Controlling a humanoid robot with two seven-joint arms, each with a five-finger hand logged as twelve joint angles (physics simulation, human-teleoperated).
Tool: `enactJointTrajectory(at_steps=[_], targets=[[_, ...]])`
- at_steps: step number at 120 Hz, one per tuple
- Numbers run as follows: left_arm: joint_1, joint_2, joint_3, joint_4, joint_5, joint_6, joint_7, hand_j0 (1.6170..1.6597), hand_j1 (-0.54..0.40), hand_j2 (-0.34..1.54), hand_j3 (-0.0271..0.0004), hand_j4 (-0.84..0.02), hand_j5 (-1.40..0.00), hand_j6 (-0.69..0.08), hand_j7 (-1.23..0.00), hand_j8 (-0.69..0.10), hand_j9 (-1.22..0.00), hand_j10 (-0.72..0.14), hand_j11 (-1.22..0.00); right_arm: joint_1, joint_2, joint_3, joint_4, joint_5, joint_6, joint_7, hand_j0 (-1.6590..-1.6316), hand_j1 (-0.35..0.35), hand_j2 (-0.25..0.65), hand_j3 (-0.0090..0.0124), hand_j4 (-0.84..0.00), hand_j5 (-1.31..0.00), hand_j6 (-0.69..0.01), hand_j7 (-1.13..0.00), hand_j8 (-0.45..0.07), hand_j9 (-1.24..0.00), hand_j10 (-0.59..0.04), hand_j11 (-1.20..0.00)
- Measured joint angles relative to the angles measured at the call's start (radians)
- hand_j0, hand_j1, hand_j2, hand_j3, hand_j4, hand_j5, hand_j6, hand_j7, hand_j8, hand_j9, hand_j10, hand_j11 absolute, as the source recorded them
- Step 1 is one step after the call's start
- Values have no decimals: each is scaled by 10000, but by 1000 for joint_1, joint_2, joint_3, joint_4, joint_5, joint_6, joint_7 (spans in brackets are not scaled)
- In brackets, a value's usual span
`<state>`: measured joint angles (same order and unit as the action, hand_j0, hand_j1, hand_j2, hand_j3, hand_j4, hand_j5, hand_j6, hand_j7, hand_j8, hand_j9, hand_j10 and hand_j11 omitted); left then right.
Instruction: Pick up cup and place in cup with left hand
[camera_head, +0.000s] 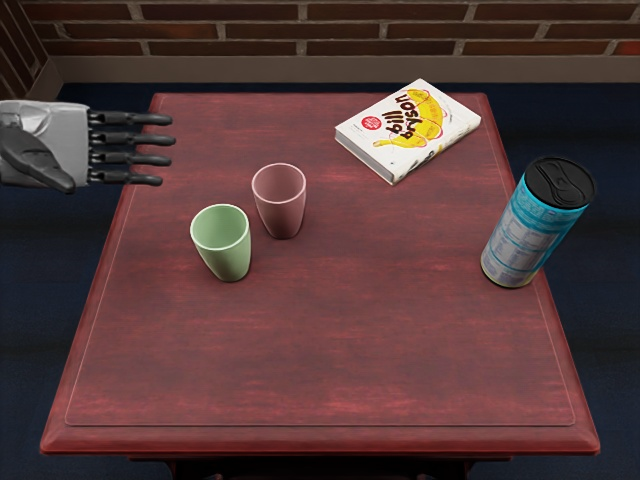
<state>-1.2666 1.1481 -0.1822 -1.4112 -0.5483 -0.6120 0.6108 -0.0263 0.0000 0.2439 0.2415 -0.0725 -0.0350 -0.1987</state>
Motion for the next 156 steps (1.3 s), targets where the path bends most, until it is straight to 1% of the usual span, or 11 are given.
enactJointTrajectory(at_steps=[12, 30, 43, 61, 74, 94, 111, 116, 137, 144, 156], targets=[[-1, -4, -1, -39, -21, 0, 0, 16580, 3479, -19, 0, 35, 6, 41, 4, 37, 3, 26, 2, 0, 0, -1, 2, -4, 5, -3, -16580, -3116, -64, 0, -309, -404, -309, -404, -310, -404, -310, -404], [-22, -45, -2, -55, -28, 0, 0, 16581, 3479, -17, 0, 39, 6, 46, 4, 42, 3, 29, 2, 0, 0, -1, 5, -8, 9, -3, -16580, -3116, -64, 0, -310, -405, -309, -405, -310, -405, -310, -405], [-84, -123, -4, -46, 5, 0, 0, 16581, 3481, -15, 0, 38, 6, 45, 4, 40, 3, 28, 2, 0, 0, -2, 5, -8, 10, -5, -16581, -3116, -64, 0, -310, -404, -309, -405, -310, -404, -310, -404], [-112, -243, -36, -18, 214, 0, 0, 16581, 3483, -12, 0, 26, 4, 32, 3, 29, 2, 20, 1, 0, 0, -2, 5, -9, 10, -5, -16581, -3116, -64, 0, -310, -404, -309, -405, -310, -405, -310, -405], [-200, -297, -53, -4, 368, 1, 0, 16581, 3485, -11, 0, 16, 3, 20, 2, 19, 2, 13, 1, 0, 0, -2, 4, -9, 10, -5, -16581, -3116, -64, 0, -310, -405, -309, -405, -310, -405, -310, -405], [-264, -427, -53, 9, 623, 11, 0, 16581, 3488, -7, 0, 2, 1, 3, 1, 3, 1, 2, 1, 0, 0, -1, 4, -9, 10, -6, -16581, -3116, -64, 0, -310, -404, -309, -405, -310, -404, -310, -404], [-364, -508, 27, 43, 723, 112, 0, 16581, 3489, -5, 0, -7, 0, -8, 0, -7, 0, -4, 0, 1, 0, 0, 5, -8, 10, -7, -16581, -3117, -64, 0, -310, -404, -309, -404, -310, -404, -310, -404], [-390, -564, 55, 61, 736, 136, 0, 16581, 3490, -4, 0, -8, -1, -9, 0, -8, 0, -5, 0, 1, 0, 0, 5, -8, 10, -6, -16581, -3117, -64, 0, -310, -404, -309, -404, -310, -404, -310, -404], [-401, -714, 134, 158, 870, 179, 0, 16581, 3491, -2, 0, -12, -1, -16, -1, -14, 0, -9, 0, 1, 0, 0, 5, -7, 10, -6, -16581, -3116, -64, 0, -310, -404, -310, -405, -310, -404, -311, -404], [-403, -751, 158, 181, 900, 225, 0, 16581, 3491, -1, 0, -13, -2, -17, -1, -15, 0, -10, 0, 1, 0, 0, 5, -7, 10, -6, -16581, -3116, -64, 0, -311, -405, -310, -405, -311, -405, -311, -405], [-408, -759, 207, 200, 925, 312, 0, 16581, 3491, 0, 0, -15, -2, -20, -1, -18, 0, -11, 0, 1, 0, 0, 5, -7, 10, -6, -16581, -3116, -64, 0, -310, -405, -310, -405, -310, -405, -311, -405]])
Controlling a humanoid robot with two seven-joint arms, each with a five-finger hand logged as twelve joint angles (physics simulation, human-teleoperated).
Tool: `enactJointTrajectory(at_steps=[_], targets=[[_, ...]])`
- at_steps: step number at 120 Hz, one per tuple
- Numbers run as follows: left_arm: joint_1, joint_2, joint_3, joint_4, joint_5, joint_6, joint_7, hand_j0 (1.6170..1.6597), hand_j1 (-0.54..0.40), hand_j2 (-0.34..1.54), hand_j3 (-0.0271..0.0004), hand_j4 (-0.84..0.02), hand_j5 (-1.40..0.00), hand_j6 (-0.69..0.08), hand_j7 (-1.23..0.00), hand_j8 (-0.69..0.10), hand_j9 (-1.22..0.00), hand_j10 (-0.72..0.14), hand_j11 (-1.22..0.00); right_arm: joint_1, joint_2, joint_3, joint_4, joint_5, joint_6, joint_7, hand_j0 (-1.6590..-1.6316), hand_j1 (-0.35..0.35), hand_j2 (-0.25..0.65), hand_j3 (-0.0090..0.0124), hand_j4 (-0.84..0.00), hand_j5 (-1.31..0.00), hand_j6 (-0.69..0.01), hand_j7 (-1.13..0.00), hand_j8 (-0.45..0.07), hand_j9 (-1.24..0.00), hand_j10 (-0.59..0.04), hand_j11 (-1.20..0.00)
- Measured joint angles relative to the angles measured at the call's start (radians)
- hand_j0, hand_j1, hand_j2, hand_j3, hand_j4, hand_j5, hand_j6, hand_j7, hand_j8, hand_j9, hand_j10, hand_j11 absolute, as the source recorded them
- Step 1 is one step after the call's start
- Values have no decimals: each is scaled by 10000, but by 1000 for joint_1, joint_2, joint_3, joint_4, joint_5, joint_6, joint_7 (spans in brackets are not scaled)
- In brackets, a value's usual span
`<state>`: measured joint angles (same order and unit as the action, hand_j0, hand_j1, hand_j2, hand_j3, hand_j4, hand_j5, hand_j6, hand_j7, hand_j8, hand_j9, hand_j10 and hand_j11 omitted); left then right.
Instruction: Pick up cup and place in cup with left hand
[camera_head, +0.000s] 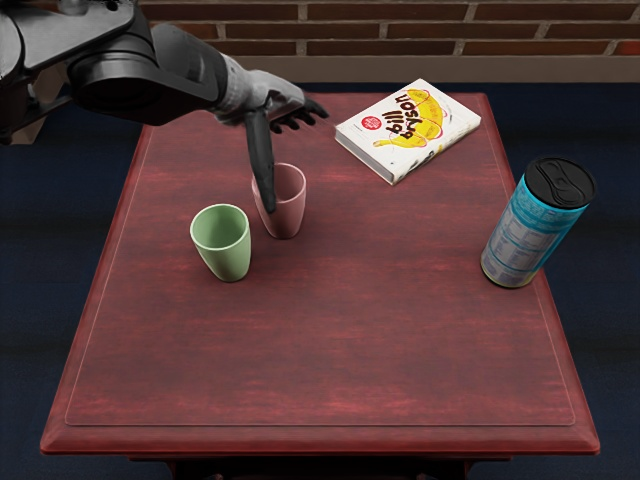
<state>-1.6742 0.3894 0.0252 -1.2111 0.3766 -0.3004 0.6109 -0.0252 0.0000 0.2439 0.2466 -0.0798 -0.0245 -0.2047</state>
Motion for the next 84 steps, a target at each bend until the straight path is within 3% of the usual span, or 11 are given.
enactJointTrajectory(at_steps=[20, 84], targets=[[7, -21, 67, 3, 23, 96, 0, 16581, 3491, 3, 0, -16, -2, -22, -1, -20, -1, -13, 0, 2, 0, 0, 0, 0, 0, -1, -16581, -3116, -64, 0, -311, -405, -310, -405, -310, -405, -311, -405], [30, -103, 144, 7, 30, 200, 0, 16581, 3491, 6, 0, -17, -3, -24, -2, -22, -1, -14, 0, 5, 0, 0, 2, 1, 0, -1, -16581, -3116, -64, 0, -310, -404, -310, -405, -310, -404, -310, -404]])
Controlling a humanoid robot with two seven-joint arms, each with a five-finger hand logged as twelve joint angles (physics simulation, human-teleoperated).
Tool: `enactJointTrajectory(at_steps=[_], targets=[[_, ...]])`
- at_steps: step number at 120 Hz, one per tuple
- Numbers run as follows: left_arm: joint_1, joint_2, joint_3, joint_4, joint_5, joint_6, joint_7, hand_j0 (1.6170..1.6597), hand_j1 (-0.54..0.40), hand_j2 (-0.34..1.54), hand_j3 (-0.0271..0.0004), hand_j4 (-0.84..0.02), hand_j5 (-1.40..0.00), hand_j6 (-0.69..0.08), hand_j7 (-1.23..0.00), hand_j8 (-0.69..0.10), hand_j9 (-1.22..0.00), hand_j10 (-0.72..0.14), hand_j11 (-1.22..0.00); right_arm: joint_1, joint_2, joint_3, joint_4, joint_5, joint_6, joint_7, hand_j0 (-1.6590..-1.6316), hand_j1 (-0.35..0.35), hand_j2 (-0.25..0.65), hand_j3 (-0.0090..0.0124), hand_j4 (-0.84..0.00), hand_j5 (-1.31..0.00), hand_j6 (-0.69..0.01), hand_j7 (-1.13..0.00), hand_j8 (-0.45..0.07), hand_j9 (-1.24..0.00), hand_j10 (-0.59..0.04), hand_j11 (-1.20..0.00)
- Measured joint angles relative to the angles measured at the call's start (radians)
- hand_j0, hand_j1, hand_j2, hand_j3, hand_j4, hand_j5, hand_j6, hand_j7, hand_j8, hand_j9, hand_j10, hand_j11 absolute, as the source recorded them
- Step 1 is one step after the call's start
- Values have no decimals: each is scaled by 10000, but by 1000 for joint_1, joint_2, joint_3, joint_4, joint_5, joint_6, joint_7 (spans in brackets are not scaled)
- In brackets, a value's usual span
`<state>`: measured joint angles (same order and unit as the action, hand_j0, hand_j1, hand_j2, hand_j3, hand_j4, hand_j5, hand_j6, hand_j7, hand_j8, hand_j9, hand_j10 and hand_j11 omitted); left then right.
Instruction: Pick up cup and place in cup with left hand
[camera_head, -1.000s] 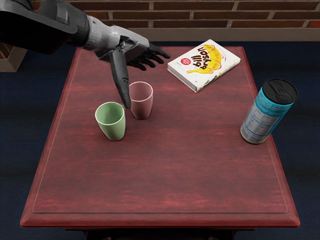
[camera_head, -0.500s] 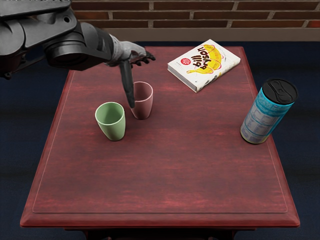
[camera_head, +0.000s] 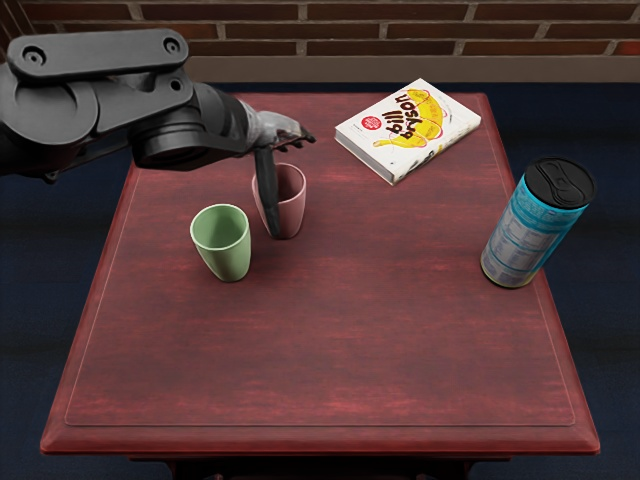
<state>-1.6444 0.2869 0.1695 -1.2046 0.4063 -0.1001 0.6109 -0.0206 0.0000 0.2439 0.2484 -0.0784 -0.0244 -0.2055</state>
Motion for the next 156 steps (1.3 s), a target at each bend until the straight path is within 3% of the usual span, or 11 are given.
enactJointTrajectory(at_steps=[37, 53, 78, 156], targets=[[13, -1, 39, 24, 51, 32, 0, 16581, 3491, 7, 0, -17, -3, -24, -2, -22, -1, -14, 0, 1, 0, 0, 13, 0, 0, 0, -16581, -3116, -64, 0, -311, -405, -310, -405, -310, -405, -311, -405], [15, -44, 51, 51, 72, 45, 0, 16581, 3491, 8, 0, -18, -3, -25, -2, -23, -1, -15, 0, 1, 0, 0, 17, 0, 0, 0, -16581, -3116, -64, 0, -310, -404, -309, -405, -310, -404, -310, -405], [20, -105, 55, 90, 83, 49, 0, 16581, 3491, 8, 0, -17, -3, -25, -2, -22, -1, -14, 0, 1, 0, 0, 19, 0, 0, 0, -16581, -3116, -64, 0, -310, -404, -309, -405, -310, -404, -310, -405], [50, -154, 60, 175, 126, 49, 0, 16581, 3491, 9, 0, -17, -3, -25, -2, -22, -1, -14, 0, 1, 0, 0, 19, 0, 0, 0, -16581, -3116, -64, 0, -310, -404, -309, -404, -309, -404, -310, -404]])
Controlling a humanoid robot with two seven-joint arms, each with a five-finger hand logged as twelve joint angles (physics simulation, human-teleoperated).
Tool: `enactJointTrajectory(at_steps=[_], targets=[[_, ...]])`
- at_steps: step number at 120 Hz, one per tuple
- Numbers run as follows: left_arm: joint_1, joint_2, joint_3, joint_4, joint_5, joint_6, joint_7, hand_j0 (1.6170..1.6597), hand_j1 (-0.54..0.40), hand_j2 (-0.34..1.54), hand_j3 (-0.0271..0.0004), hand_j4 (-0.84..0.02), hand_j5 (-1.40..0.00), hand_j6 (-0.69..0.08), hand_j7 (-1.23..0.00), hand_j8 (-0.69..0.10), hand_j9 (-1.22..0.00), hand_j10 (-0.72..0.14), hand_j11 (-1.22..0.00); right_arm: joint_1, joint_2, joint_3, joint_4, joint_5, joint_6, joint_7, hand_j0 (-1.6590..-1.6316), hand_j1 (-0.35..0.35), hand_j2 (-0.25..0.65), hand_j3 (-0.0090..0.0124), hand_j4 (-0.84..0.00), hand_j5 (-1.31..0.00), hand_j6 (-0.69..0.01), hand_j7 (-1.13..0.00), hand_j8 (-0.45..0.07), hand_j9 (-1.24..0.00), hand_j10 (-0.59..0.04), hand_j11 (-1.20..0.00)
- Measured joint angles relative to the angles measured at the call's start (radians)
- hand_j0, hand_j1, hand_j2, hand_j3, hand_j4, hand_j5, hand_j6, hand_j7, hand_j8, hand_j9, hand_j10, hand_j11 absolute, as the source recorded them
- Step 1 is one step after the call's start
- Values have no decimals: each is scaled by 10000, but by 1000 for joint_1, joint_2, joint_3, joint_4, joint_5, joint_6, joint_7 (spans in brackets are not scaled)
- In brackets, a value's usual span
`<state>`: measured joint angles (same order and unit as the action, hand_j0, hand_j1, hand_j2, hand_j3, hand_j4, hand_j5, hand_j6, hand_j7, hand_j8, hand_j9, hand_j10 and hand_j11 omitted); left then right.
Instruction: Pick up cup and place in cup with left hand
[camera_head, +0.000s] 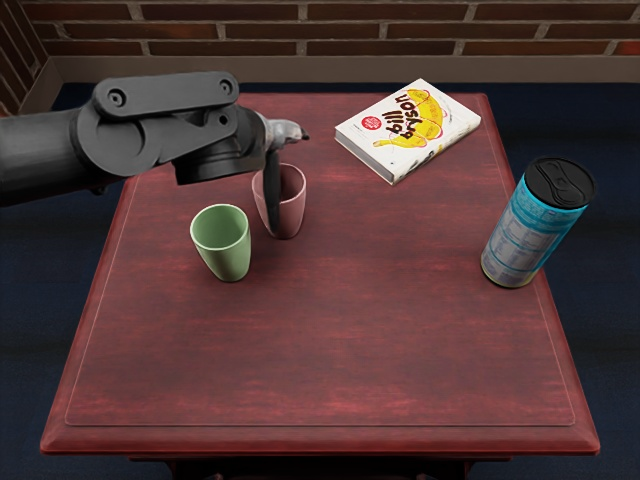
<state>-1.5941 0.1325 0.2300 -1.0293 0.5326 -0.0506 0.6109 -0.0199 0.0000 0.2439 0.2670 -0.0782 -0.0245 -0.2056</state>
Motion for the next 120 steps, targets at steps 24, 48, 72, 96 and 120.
enactJointTrajectory(at_steps=[24, 48, 72, 96, 120], targets=[[0, -2, 0, 14, 0, 0, 0, 16581, 3481, 11, 0, -27, -14, -34, -13, -32, -12, -23, -12, 0, 0, 0, 0, 0, 0, 0, -16581, -3116, -64, 0, -310, -405, -309, -405, -310, -405, -310, -405], [15, -3, 1, 16, 0, 0, 0, 16581, 2819, 122, 0, -582, -736, -590, -734, -587, -734, -579, -733, 0, 0, 0, 0, 0, 0, 0, -16581, -3116, -64, 0, -310, -404, -309, -404, -309, -404, -310, -404], [28, -3, 2, 15, 1, 0, 0, 16581, 2080, 247, 0, -1201, -1538, -1209, -1537, -1206, -1536, -1197, -1536, 0, 0, 0, 0, 0, 0, 0, -16581, -3116, -64, 0, -310, -404, -309, -404, -309, -404, -310, -404], [33, -2, 2, 15, 1, -1, 0, 16581, 1350, 369, 0, -1810, -2330, -1818, -2329, -1815, -2328, -1806, -2328, 0, 0, 0, 0, 0, 0, 0, -16581, -3116, -64, 0, -310, -404, -309, -404, -309, -404, -310, -404], [34, -2, 2, 16, 1, -1, 0, 16581, 428, 524, 0, -2579, -3330, -2586, -3329, -2584, -3328, -2575, -3327, 0, 0, 0, -1, 0, 0, 0, -16581, -3116, -64, 0, -310, -404, -309, -404, -309, -404, -310, -404]])
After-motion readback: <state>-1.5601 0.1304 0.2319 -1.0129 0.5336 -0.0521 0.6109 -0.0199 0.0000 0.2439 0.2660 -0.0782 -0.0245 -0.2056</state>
